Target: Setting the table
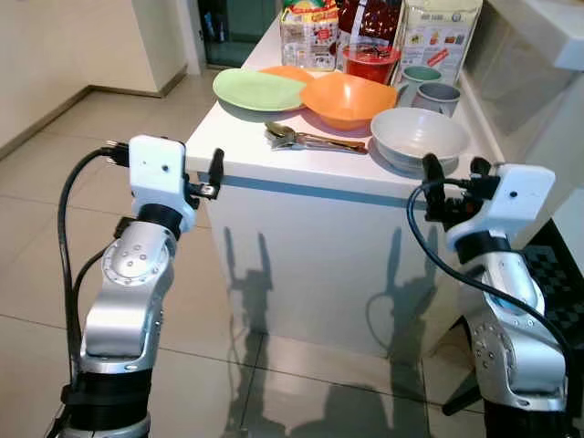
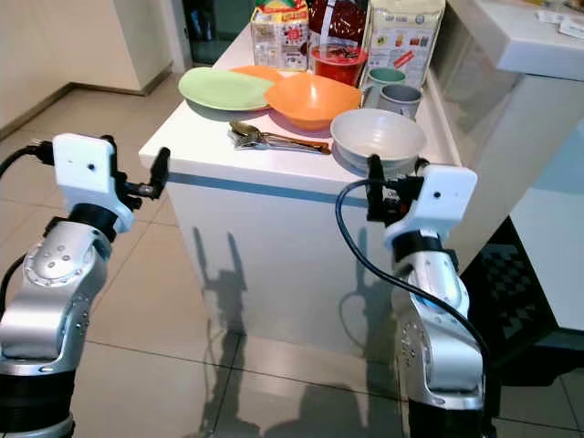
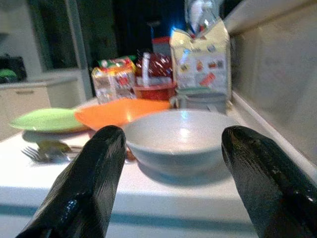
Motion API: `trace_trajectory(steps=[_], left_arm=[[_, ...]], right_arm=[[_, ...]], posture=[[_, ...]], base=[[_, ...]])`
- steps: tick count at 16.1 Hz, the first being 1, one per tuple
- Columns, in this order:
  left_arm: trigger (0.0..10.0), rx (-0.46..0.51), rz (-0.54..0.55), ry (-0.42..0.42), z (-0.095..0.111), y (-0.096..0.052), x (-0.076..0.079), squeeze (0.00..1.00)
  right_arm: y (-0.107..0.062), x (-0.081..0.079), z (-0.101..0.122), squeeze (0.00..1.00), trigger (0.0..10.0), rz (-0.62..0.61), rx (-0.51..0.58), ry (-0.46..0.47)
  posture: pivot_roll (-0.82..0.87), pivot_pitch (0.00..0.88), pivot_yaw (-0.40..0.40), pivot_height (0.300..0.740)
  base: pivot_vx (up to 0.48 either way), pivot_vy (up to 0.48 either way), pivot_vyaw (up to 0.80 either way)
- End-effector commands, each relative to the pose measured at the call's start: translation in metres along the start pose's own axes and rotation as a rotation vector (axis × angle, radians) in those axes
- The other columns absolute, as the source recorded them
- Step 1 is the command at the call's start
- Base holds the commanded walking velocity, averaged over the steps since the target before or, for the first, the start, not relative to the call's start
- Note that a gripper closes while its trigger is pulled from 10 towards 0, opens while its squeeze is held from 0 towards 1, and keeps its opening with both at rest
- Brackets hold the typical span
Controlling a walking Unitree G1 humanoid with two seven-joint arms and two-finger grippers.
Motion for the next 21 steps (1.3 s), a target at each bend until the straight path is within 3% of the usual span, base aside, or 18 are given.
trace_trajectory(steps=[1,3,6,10,12,14,15,18,21], left_arm=[[10.0,-0.003,-0.013,0.029,-0.002,-0.001,0.001,0.00],[10.0,-0.028,0.043,0.086,-0.009,0.001,-0.011,0.00],[10.0,-0.022,0.061,0.091,-0.006,0.000,-0.017,0.00],[10.0,-0.018,0.039,0.071,-0.006,0.002,-0.014,0.00],[10.0,-0.022,0.051,0.074,-0.018,-0.009,-0.010,0.00],[10.0,-0.016,0.035,0.049,-0.015,-0.007,0.003,0.00],[10.0,-0.021,0.025,0.056,-0.016,-0.003,0.008,0.00],[10.0,0.009,-0.020,0.035,-0.007,0.009,0.013,0.00],[10.0,0.015,-0.014,0.043,-0.003,0.012,0.013,0.00]], right_arm=[[-0.002,0.005,-0.004,0.00,10.0,-0.021,-0.025,-0.011],[0.002,-0.001,-0.003,0.00,10.0,0.003,-0.026,-0.012],[0.004,-0.008,-0.011,0.00,10.0,0.013,-0.038,-0.008],[0.009,-0.018,-0.014,0.00,10.0,0.028,-0.047,0.013],[0.014,-0.025,-0.015,0.00,10.0,0.042,-0.034,0.028],[0.018,-0.023,-0.016,0.00,10.0,0.055,-0.040,0.041],[0.017,-0.016,-0.026,0.00,10.0,0.030,-0.074,-0.005],[0.015,-0.016,-0.012,0.00,10.0,0.041,-0.036,-0.015],[0.011,-0.003,-0.020,0.00,10.0,0.011,-0.074,-0.007]], posture=[[0.00,0.000,0.018,0.740],[0.02,0.000,0.024,0.740],[0.03,0.000,0.027,0.740],[0.05,0.000,0.027,0.740],[0.06,0.000,0.004,0.740],[0.08,0.000,0.004,0.740],[0.06,0.000,0.011,0.740],[0.01,0.000,0.015,0.740],[0.01,0.000,0.012,0.740]], base=[[0.000,0.000,0.00],[0.000,0.000,0.00],[0.000,0.000,0.00],[0.000,0.000,0.00],[0.000,0.000,0.00],[0.000,0.000,0.00],[0.000,0.000,0.00],[0.000,0.085,0.00],[0.000,0.349,-0.14]])
Point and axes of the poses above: a point about 5 cm out from each wrist's last joint towards the gripper, its own y axis pointing out of the wrist towards the gripper, its own z axis along the axis of the wrist's last joint, x = y × z, the point moved 5 cm from there along y, pointing out of the wrist towards the gripper, and after that the axes turned 2 degrees about -y, right-handed, at the moved point
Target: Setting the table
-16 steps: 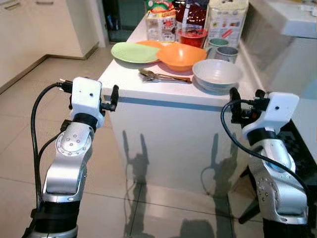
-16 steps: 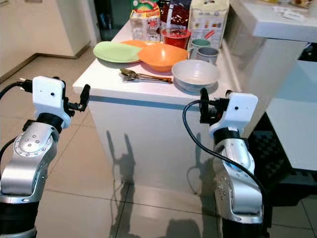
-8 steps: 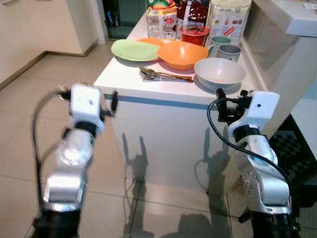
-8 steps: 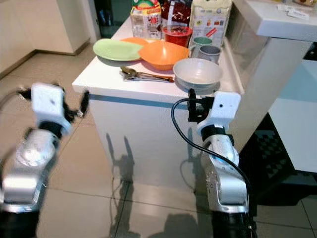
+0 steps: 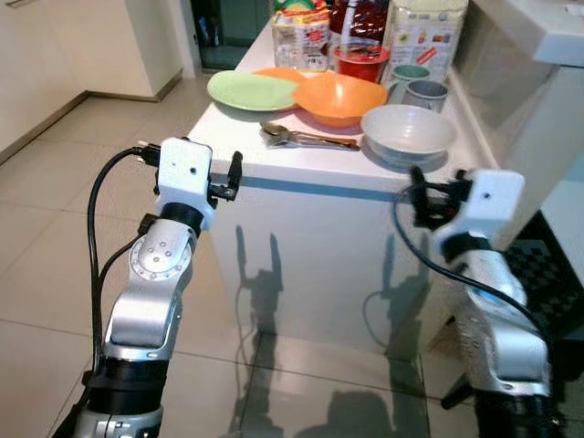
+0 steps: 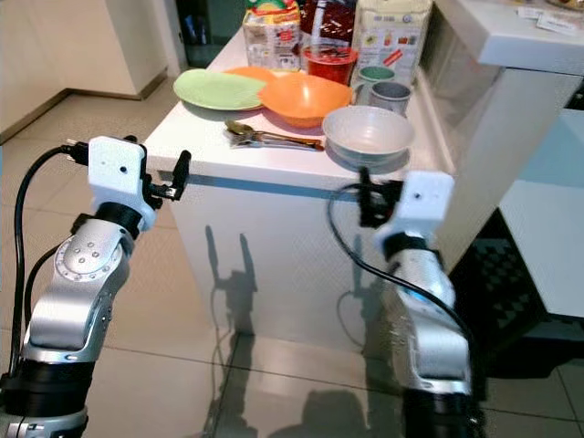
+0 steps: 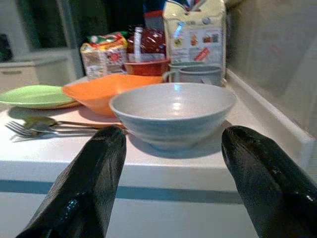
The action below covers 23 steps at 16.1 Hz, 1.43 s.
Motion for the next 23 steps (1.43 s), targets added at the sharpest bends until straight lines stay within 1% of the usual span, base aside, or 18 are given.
trace_trajectory(steps=[1,2,3,4,6,7,10,13,16,17,18,20,21,22,23], left_arm=[[10.0,0.010,0.001,0.006,0.005,-0.001,-0.002,0.00],[10.0,0.004,0.009,-0.004,0.004,-0.003,-0.006,0.00],[10.0,-0.010,0.017,-0.004,-0.002,-0.003,-0.010,0.00],[10.0,-0.022,0.023,0.002,-0.007,-0.002,-0.011,0.00],[10.0,-0.022,0.027,-0.003,-0.006,-0.004,-0.013,0.00],[10.0,-0.027,0.037,0.005,-0.007,-0.002,-0.016,0.00],[10.0,-0.018,0.040,0.013,-0.002,-0.001,-0.018,0.00],[10.0,-0.022,0.044,0.023,-0.003,-0.004,-0.023,0.00],[10.0,-0.024,0.038,0.033,-0.001,-0.004,-0.024,0.00],[10.0,-0.024,0.037,0.022,-0.001,-0.005,-0.024,0.00],[10.0,-0.021,0.039,0.040,-0.001,-0.006,-0.024,0.00],[10.0,-0.017,0.030,0.054,-0.002,-0.010,-0.018,0.00],[10.0,-0.018,0.036,0.040,-0.002,-0.011,-0.016,0.00],[10.0,-0.019,0.042,0.030,-0.002,-0.011,-0.016,0.00],[10.0,-0.024,0.049,-0.013,-0.003,-0.012,-0.015,0.00]], right_arm=[[-0.002,0.001,0.001,0.00,10.0,-0.004,-0.005,0.025],[-0.003,-0.002,0.003,0.00,10.0,0.010,0.000,0.015],[-0.004,-0.003,0.005,0.00,10.0,0.013,0.004,0.008],[-0.004,0.000,0.005,0.00,10.0,0.002,0.003,0.012],[-0.006,0.001,0.003,0.00,10.0,0.001,-0.008,0.014],[-0.004,-0.001,-0.001,0.00,10.0,0.004,-0.022,0.023],[-0.004,-0.006,-0.001,0.00,10.0,0.018,-0.026,0.038],[-0.002,-0.011,-0.004,0.00,10.0,0.029,-0.034,0.044],[-0.002,-0.012,-0.005,0.00,10.0,0.029,-0.035,0.048],[-0.003,-0.014,-0.004,0.00,10.0,0.044,-0.030,0.047],[-0.003,-0.017,-0.002,0.00,10.0,0.073,-0.027,0.036],[-0.001,-0.018,0.000,0.00,10.0,0.094,-0.022,0.029],[0.001,-0.019,0.002,0.00,10.0,0.098,-0.015,0.031],[0.002,-0.019,0.003,0.00,10.0,0.100,-0.013,0.029],[0.003,-0.020,0.004,0.00,10.0,0.105,-0.009,0.025]], posture=[[0.01,0.000,0.010,0.740],[-0.02,0.000,0.022,0.740],[-0.02,0.000,0.022,0.740],[-0.02,0.001,0.020,0.740],[-0.01,0.000,0.011,0.740],[0.00,0.007,0.006,0.740],[0.02,0.008,-0.001,0.740],[0.03,0.013,0.002,0.740],[0.04,0.013,0.011,0.740],[0.04,0.013,0.011,0.740],[0.04,0.013,0.007,0.740],[0.04,0.010,-0.005,0.740],[0.05,0.009,-0.010,0.740],[0.05,0.009,-0.012,0.740],[0.05,0.008,-0.014,0.740]], base=[[0.000,0.476,-0.46],[0.000,0.476,-0.52],[0.000,0.476,-0.54],[0.000,0.476,-0.54],[0.000,0.476,-0.54],[0.000,0.476,-0.54],[0.000,0.476,-0.54],[0.000,0.476,-0.54],[0.000,0.476,-0.53],[0.000,0.000,0.00],[0.000,0.000,0.00],[0.000,-0.480,0.00],[0.000,-0.480,0.00],[0.000,0.000,0.00],[0.000,0.000,0.00]])
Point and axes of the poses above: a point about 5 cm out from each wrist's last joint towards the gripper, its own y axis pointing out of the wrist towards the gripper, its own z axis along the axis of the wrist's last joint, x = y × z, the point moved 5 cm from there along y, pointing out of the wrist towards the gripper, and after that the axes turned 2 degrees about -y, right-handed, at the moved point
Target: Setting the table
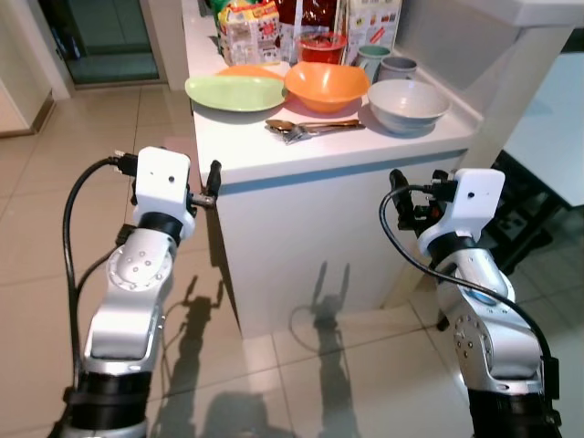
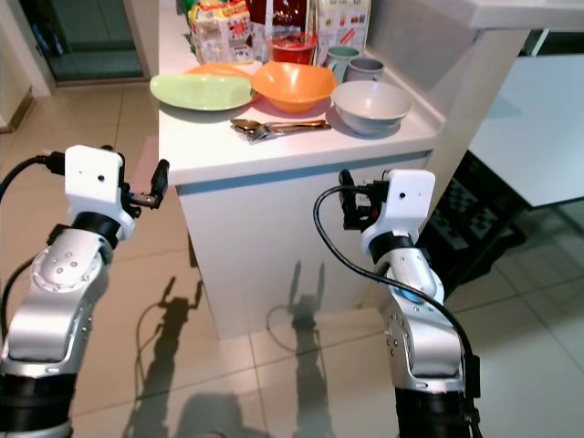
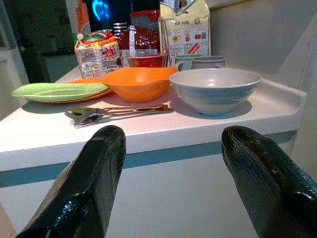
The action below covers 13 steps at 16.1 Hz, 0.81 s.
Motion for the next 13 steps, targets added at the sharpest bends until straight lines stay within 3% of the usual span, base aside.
trace_trajectory(steps=[1,5,8,10,13], left_arm=[[10.0,0.010,-0.010,-0.037,0.005,-0.001,0.005,0.00],[10.0,0.039,0.031,-0.041,0.010,-0.001,-0.004,0.00],[10.0,0.053,0.043,-0.055,0.014,0.001,-0.008,0.00],[10.0,0.045,0.046,-0.058,0.011,0.001,-0.008,0.00],[10.0,0.051,0.042,-0.054,0.013,0.003,-0.008,0.00]], right_arm=[[0.002,0.006,0.002,0.00,10.0,-0.010,0.002,-0.014],[0.004,0.005,0.002,0.00,10.0,0.000,-0.004,-0.047],[0.003,0.003,0.005,0.00,10.0,0.016,0.007,-0.156],[0.003,0.005,0.005,0.00,10.0,-0.004,0.010,-0.161],[0.005,0.011,0.012,0.00,10.0,-0.031,0.040,-0.115]], posture=[[0.05,0.005,-0.015,0.740],[0.05,0.004,-0.012,0.740],[0.05,0.003,-0.002,0.740],[0.04,0.001,0.003,0.740],[0.05,0.000,0.004,0.740]], base=[[0.000,0.000,0.00],[0.000,0.000,0.00],[0.216,0.000,0.19],[0.390,0.000,0.69],[0.394,0.000,0.00]])
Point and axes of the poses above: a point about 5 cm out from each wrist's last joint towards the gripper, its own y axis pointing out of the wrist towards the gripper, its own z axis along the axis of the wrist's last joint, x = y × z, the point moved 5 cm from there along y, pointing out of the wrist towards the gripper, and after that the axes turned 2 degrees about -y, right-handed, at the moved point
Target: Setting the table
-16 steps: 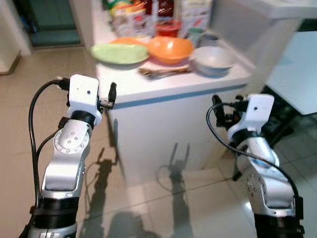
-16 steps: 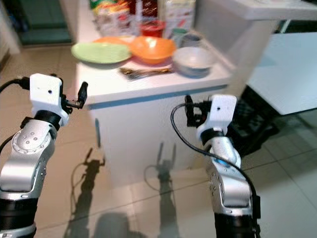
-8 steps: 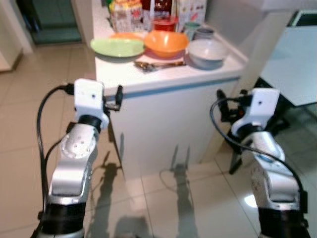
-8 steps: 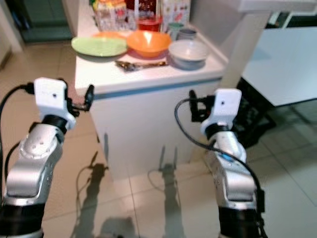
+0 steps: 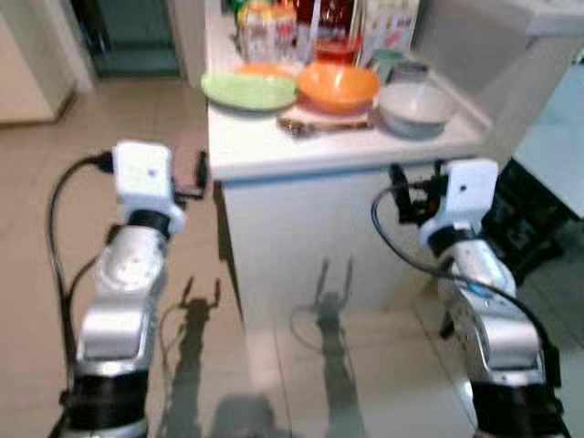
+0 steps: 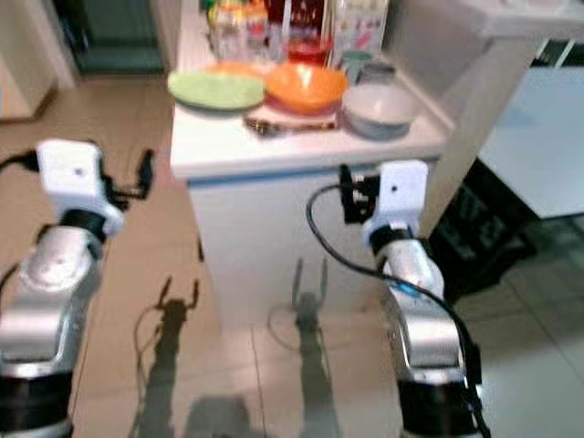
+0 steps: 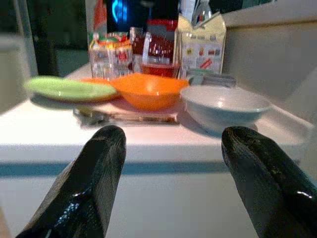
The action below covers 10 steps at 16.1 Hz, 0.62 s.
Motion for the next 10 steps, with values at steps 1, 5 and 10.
trace_trajectory(steps=[1,5,10], left_arm=[[10.0,0.021,-0.024,-0.006,0.0068,0.0035,0.0083,0.00],[10.0,0.033,-0.029,-0.005,0.0088,0.0052,0.0076,0.00],[10.0,0.044,-0.025,-0.004,0.0115,0.0073,0.0058,0.00]], right_arm=[[-0.0013,0.0128,0.0031,0.00,10.0,-0.040,0.014,0.007],[-0.0014,0.0127,0.0078,0.00,10.0,-0.045,0.036,0.016],[0.0013,0.0144,0.0111,0.00,10.0,-0.044,0.049,0.039]], posture=[[0.05,0.000,0.004,0.740],[0.05,0.000,0.006,0.740],[0.05,0.000,0.004,0.740]], base=[[0.394,0.000,0.00],[0.398,0.000,0.00],[0.403,0.000,0.00]])
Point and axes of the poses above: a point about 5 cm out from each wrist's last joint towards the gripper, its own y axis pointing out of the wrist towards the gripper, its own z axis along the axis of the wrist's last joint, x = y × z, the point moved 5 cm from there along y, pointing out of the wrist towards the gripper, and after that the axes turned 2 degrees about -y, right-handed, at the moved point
